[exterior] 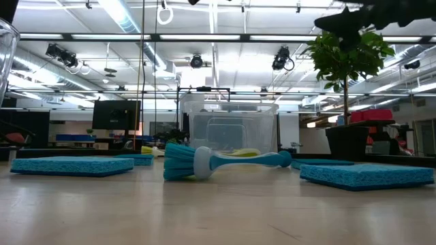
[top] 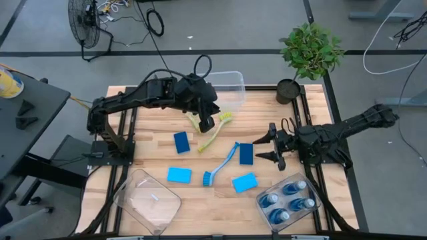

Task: Pick & Place Kitchen Sink Supplies
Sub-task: Put the blue sponge into the bottom left transparent bin

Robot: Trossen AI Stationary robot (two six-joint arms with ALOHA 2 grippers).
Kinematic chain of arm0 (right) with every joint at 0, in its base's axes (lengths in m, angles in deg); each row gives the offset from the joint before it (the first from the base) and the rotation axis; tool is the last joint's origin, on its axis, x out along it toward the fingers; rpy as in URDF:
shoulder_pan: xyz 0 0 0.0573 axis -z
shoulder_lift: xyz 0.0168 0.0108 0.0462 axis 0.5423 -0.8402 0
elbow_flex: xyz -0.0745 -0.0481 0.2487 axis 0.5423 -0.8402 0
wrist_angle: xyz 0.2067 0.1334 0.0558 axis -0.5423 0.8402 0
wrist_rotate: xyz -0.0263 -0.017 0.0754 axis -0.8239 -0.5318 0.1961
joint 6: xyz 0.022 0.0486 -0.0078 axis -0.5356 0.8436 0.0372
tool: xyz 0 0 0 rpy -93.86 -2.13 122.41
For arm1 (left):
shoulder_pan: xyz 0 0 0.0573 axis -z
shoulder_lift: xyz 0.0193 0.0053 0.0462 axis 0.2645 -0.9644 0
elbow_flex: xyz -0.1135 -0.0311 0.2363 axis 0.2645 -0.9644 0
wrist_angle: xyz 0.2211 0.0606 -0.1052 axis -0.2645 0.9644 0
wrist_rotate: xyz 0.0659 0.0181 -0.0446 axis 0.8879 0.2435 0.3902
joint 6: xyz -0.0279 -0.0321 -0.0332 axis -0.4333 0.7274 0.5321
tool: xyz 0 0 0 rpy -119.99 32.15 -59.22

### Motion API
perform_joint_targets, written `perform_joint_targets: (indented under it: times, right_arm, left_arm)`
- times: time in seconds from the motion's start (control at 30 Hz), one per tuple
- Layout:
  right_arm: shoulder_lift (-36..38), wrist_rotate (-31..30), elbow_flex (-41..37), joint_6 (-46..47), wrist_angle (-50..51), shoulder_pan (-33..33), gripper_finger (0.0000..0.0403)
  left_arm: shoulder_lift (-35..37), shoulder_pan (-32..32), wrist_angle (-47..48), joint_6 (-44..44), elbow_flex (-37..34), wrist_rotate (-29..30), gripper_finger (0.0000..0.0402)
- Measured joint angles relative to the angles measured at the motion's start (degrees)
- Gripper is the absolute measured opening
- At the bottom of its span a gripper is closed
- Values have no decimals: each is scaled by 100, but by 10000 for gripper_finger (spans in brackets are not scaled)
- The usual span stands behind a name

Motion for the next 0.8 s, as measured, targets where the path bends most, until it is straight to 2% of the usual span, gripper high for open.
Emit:
perform_joint_targets:
  times: [0.2,0.43,0.8]
  right_arm:
    - [0,91,0,-640,10,614,189]
    - [-2,88,0,-823,-20,1168,130]
    - [-17,86,0,-782,-46,1556,40]
  left_arm:
    - [-2,-72,-327,0,0,149,6]
    - [-8,-167,-769,-41,-69,163,7]
    - [37,-302,-2873,-565,-1759,-724,3]
